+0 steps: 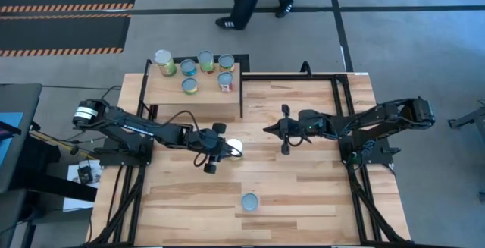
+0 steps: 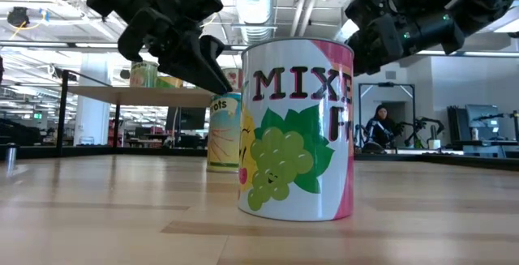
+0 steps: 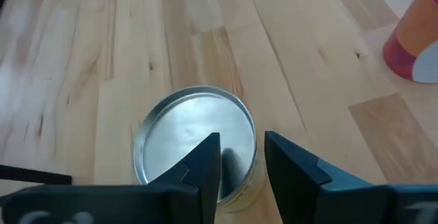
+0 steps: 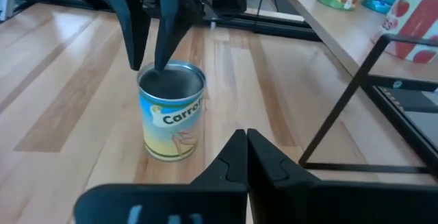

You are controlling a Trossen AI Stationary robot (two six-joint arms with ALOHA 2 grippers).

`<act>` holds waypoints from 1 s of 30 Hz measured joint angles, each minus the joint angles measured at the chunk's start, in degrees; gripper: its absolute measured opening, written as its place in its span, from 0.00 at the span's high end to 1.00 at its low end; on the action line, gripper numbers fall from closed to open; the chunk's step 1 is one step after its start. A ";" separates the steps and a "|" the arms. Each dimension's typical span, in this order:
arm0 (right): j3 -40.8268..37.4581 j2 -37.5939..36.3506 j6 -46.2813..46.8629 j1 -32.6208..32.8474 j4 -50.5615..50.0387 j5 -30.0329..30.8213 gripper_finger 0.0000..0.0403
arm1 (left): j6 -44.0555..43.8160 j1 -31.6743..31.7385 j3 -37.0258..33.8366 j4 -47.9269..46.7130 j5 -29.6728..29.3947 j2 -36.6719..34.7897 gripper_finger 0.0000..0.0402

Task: Pick and place cans onto a shelf
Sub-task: Put the canned carrots on the shelf

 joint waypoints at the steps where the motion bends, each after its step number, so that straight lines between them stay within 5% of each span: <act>1: 0.00 0.00 -0.28 0.02 0.17 0.00 0.97 | 0.01 -0.01 0.00 -0.03 0.01 0.00 0.75; 13: 0.00 0.00 -1.11 0.04 0.75 0.02 0.97 | 0.98 0.16 0.09 -3.55 -0.09 -0.13 0.83; 21: 0.00 0.02 -1.33 0.04 1.03 0.04 0.97 | 0.95 0.27 0.35 -4.52 -0.07 -0.59 0.99; 30: 0.00 0.02 -2.07 0.04 1.63 0.05 0.97 | -5.64 0.94 9.25 -21.79 -2.48 -8.29 1.00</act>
